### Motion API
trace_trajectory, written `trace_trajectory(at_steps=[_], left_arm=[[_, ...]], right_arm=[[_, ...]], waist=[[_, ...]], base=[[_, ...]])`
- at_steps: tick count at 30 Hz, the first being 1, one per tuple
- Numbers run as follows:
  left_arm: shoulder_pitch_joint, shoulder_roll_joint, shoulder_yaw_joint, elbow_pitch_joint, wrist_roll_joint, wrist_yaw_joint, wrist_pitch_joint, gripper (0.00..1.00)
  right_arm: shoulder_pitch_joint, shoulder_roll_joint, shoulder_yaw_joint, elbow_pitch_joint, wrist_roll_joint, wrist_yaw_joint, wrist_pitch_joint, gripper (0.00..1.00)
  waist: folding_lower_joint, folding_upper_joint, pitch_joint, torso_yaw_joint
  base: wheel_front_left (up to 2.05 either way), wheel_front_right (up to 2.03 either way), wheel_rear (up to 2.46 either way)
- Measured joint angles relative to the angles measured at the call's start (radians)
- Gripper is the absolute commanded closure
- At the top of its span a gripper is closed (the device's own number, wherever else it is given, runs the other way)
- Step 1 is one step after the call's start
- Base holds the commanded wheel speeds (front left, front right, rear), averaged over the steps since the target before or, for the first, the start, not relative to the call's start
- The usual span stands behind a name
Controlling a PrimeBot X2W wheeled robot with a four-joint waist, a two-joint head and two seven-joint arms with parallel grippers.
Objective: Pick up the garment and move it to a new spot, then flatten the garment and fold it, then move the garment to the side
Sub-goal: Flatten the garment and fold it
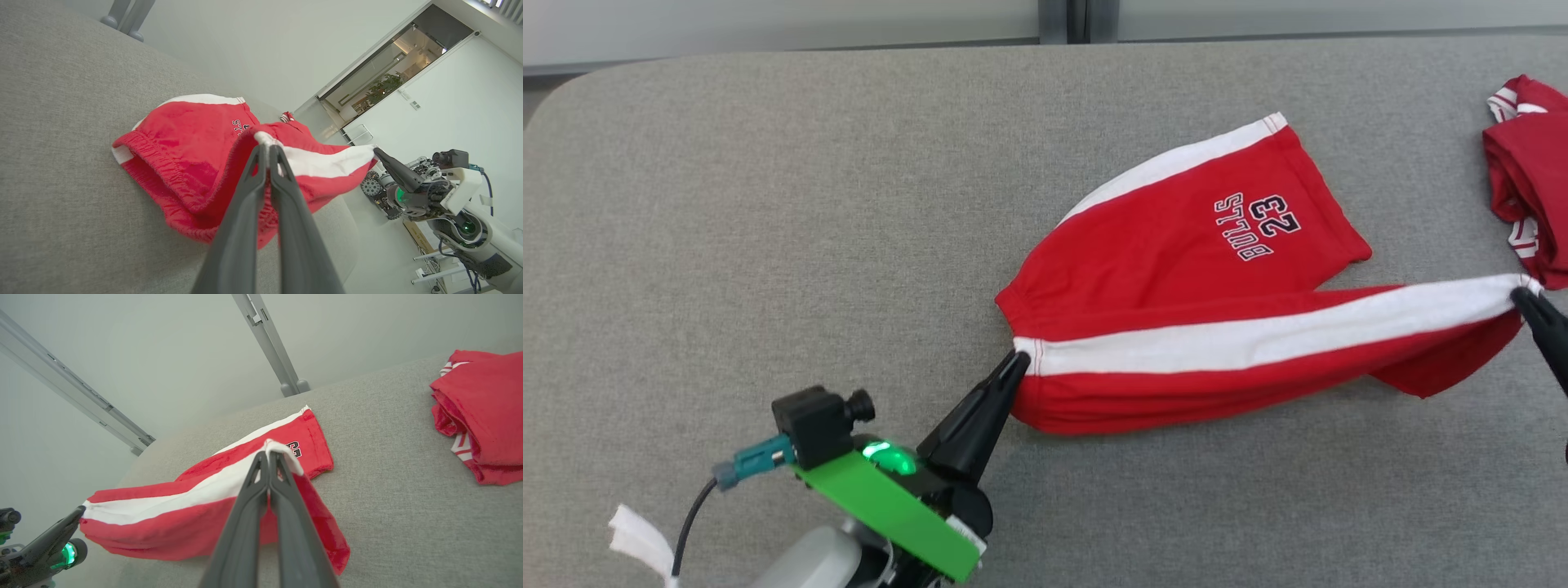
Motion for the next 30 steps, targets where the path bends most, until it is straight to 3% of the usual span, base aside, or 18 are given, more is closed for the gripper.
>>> trace_trajectory(at_steps=[6,14,30], left_arm=[[-0.113,-0.08,0.025,0.094,-0.116,-0.002,0.044,1.0],[-0.216,-0.121,0.081,0.182,-0.174,-0.005,0.038,1.0],[-0.323,-0.157,0.089,0.274,-0.184,-0.005,0.005,1.0]], right_arm=[[-0.27,-0.004,0.068,0.13,-0.034,0.0,0.151,1.0],[-0.592,0.012,0.178,0.279,-0.08,0.0,0.305,1.0],[-0.931,0.041,0.336,0.472,-0.114,0.0,0.436,1.0]], waist=[[0.0,0.0,0.064,0.009],[0.0,0.0,0.149,0.03],[0.0001,0.0,0.247,0.094]], base=[[0.0,0.0,0.0],[0.0,0.0,0.0],[0.0,0.0,0.0]])
